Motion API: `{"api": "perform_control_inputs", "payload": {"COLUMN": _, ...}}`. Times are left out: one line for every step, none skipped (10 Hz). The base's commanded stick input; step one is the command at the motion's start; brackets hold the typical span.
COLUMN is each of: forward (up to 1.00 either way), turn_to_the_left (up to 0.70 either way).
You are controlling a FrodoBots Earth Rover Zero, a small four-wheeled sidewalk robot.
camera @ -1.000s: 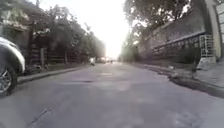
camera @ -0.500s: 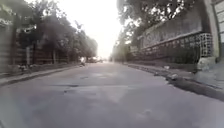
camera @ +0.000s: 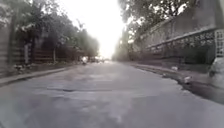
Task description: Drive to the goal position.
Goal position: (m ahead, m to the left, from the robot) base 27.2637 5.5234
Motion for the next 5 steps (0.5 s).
{"api": "perform_control_inputs", "payload": {"forward": 1.0, "turn_to_the_left": 0.02}}
{"api": "perform_control_inputs", "payload": {"forward": 1.0, "turn_to_the_left": 0.02}}
{"api": "perform_control_inputs", "payload": {"forward": 1.0, "turn_to_the_left": 0.02}}
{"api": "perform_control_inputs", "payload": {"forward": 1.0, "turn_to_the_left": 0.02}}
{"api": "perform_control_inputs", "payload": {"forward": 1.0, "turn_to_the_left": 0.02}}
